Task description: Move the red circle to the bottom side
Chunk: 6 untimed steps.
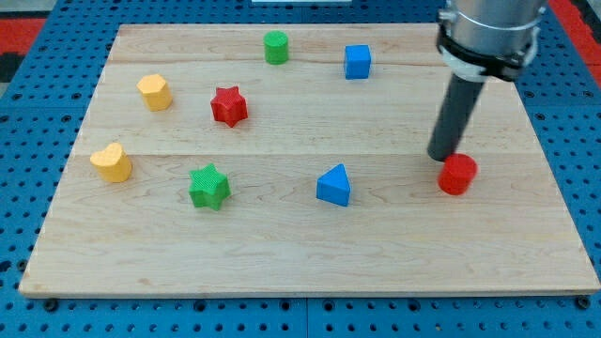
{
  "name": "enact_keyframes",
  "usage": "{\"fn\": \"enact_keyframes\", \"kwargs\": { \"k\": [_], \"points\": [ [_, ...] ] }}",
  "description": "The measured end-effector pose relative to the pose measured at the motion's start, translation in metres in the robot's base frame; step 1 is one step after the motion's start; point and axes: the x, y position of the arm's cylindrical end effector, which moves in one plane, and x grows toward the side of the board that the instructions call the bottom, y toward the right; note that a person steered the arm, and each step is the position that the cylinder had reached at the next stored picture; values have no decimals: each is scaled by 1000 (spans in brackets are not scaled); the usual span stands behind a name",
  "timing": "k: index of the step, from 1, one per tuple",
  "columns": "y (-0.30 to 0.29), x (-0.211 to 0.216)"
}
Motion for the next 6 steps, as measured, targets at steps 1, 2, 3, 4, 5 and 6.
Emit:
{"fn": "enact_keyframes", "kwargs": {
  "k": [1,2,3,4,5,6],
  "points": [
    [8,29],
    [8,36],
    [39,32],
    [36,47],
    [11,67],
    [40,70]
  ]
}}
